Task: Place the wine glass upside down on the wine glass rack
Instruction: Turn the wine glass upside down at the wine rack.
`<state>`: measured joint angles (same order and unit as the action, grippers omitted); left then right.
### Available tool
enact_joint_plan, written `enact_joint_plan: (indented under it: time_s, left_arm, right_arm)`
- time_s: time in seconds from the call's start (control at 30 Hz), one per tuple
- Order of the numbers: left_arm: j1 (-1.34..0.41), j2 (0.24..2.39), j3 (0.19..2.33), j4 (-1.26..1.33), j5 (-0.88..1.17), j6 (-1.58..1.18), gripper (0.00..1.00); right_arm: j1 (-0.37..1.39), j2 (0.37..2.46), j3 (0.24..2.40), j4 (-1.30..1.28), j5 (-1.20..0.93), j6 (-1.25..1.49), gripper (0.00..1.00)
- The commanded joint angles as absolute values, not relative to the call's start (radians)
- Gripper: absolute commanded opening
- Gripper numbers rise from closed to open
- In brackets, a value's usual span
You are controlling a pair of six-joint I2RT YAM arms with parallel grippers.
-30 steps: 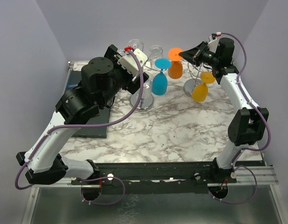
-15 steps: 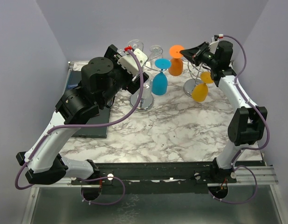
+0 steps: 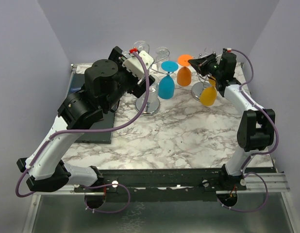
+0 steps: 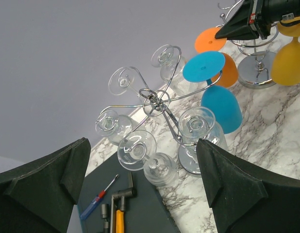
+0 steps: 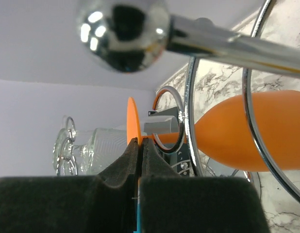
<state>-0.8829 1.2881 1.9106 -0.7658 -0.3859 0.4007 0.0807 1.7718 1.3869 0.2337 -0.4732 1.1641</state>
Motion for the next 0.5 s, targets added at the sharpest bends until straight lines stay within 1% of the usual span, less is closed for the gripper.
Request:
enact_joint_plan:
  time_s: [0.0, 0.3, 0.47]
  left_arm:
    - [-0.878, 1.261, 1.916, -0.759, -0.396, 0.397, 0.99]
    - [-0.877, 1.243, 1.895, -0.75, -0.397, 0.404, 0.99]
    - [-0.876, 1.233, 1.885, -0.747, -0.396, 0.405, 0.99]
  right_arm:
    - [0.092, 1.72, 1.348, 0.332, -0.386, 1.205, 0.01]
    - [0.099, 1.694, 1.308, 0.397, -0.331, 1.243, 0.01]
    - [0.1, 1.686, 1.306, 0.393, -0.304, 1.255, 0.01]
